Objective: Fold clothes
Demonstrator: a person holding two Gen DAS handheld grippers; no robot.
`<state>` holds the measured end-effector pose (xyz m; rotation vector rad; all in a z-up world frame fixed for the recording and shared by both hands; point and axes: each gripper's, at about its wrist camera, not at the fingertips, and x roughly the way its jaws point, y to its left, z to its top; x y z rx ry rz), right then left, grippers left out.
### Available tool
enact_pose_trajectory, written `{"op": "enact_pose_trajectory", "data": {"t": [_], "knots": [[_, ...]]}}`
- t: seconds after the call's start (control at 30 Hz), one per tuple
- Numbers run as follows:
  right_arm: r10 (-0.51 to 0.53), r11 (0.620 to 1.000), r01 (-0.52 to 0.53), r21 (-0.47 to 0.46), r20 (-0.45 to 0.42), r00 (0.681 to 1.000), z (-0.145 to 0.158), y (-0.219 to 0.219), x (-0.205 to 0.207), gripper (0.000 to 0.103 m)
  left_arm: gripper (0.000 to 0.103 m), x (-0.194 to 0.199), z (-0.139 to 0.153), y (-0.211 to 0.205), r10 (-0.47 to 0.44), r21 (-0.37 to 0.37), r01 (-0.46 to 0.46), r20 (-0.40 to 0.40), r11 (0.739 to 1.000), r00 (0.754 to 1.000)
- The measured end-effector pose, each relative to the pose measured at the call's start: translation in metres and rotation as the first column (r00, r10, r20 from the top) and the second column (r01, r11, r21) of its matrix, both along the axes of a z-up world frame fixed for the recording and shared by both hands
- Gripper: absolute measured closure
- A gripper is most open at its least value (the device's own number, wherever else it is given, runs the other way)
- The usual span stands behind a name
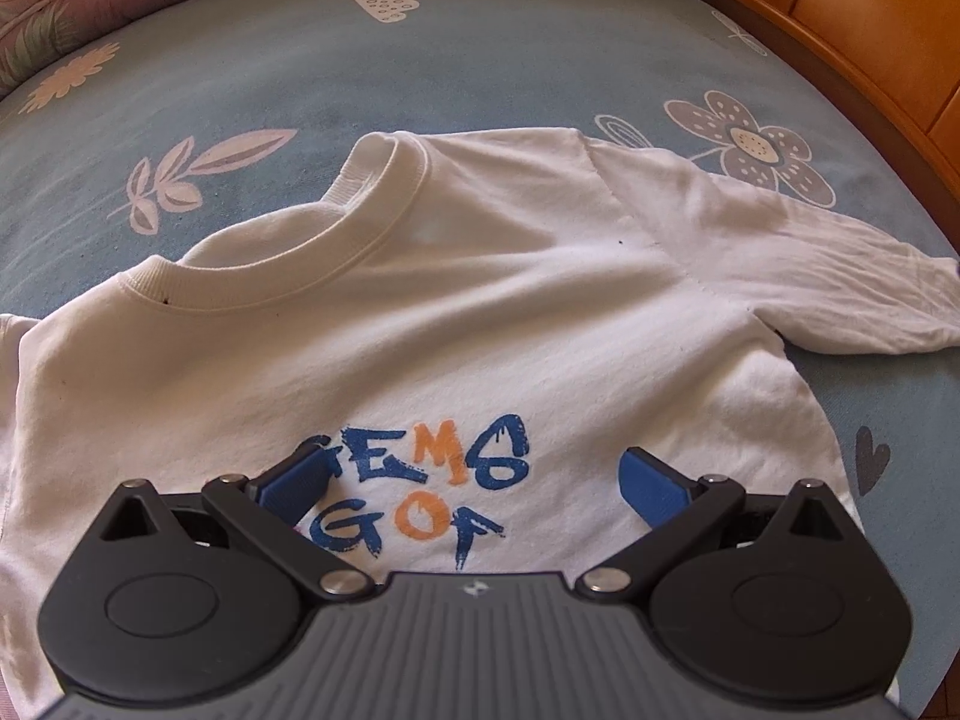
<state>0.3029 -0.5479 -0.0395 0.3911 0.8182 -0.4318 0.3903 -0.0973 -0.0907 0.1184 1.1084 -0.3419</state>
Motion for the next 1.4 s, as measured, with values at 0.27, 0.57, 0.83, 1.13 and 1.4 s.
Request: {"op": "enact_pose_trajectory", "data": {"t": [0.27, 0.57, 0.83, 1.13, 1.4], "knots": [[-0.040, 0.997, 0.037, -0.064, -0.041, 0.998, -0.016, -0.028, 0.036, 0.043, 0.001, 0.000, 0.001, 0.008, -0.031, 0.015, 0.031, 0.005, 0.999, 1.000], [0.395, 0.919, -0.395, 0.014, -0.009, 0.919, 0.016, 0.082, 0.063, 0.038, 0.001, -0.021, 0.015, 0.023, -0.153, 0.052, 0.152, 0.007, 0.987, 0.988], [0.689, 0.713, -0.697, -0.076, -0.105, 0.717, -0.012, 0.215, 0.097, 0.038, 0.001, -0.033, 0.011, 0.044, -0.116, 0.066, 0.113, 0.031, 0.991, 0.993], [0.581, 0.807, -0.583, -0.095, -0.052, 0.812, 0.000, 0.189, 0.139, 0.034, 0.001, -0.022, 0.009, 0.059, -0.115, 0.073, 0.109, 0.080, 0.991, 0.990], [0.801, 0.597, -0.800, 0.060, 0.013, 0.598, 0.019, 0.253, 0.064, 0.033, 0.001, -0.026, 0.011, 0.094, -0.049, 0.058, 0.046, 0.049, 0.997, 0.998]]}}
